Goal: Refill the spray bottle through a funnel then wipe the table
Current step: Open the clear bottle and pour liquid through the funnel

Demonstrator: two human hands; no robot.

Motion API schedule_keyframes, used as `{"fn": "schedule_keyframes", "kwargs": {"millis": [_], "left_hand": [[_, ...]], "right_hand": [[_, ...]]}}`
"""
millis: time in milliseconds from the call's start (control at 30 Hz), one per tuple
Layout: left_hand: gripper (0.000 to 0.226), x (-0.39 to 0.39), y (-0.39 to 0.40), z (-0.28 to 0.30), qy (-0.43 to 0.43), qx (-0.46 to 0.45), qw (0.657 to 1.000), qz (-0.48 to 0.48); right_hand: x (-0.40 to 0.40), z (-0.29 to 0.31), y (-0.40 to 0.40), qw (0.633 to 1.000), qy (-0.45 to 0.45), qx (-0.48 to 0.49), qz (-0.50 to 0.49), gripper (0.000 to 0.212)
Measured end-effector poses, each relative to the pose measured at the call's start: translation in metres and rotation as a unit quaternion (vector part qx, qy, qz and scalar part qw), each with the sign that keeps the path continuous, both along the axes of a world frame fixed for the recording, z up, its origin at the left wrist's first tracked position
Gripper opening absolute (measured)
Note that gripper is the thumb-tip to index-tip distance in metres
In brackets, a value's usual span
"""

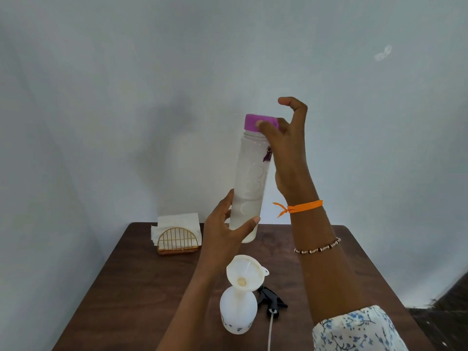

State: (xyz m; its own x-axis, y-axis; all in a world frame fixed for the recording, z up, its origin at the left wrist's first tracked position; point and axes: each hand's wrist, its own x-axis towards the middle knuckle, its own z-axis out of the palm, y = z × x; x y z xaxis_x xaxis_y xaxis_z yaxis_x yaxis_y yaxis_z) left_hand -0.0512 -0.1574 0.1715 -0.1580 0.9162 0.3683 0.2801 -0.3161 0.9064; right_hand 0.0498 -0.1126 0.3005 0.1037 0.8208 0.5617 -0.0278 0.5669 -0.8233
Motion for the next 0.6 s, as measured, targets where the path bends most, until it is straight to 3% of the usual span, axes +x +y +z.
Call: {"fn": "schedule_keyframes", "kwargs": {"millis": [100,200,267,433,600], "left_hand": [[0.06,0.0,0.001,0.0,-0.002,-0.001,1.0,0.001],[0.061,0.001,0.002,-0.001,0.001,-0.006,1.0,0.001],[0.065,0.001,0.002,-0.002,0.002,-0.011,1.0,-0.001],[0.066,0.002,0.001,-0.004,-0.001,-0.015,1.0,-0.016],[0.06,0.004,0.0,-0.005,0.001,-0.021,0.999,-0.025]], "right_hand": [[0.0,0.001,-0.001,1.0,0.011,-0.016,0.023,0.054],[-0.004,0.0,0.002,0.998,-0.055,-0.009,-0.035,0.065],[-0.003,-0.002,0.004,0.995,-0.075,-0.014,-0.065,0.057],[0.001,0.001,0.002,0.999,-0.016,-0.009,-0.04,0.035],[0.01,0.005,0.001,0.994,0.086,-0.049,0.049,0.022]]}}
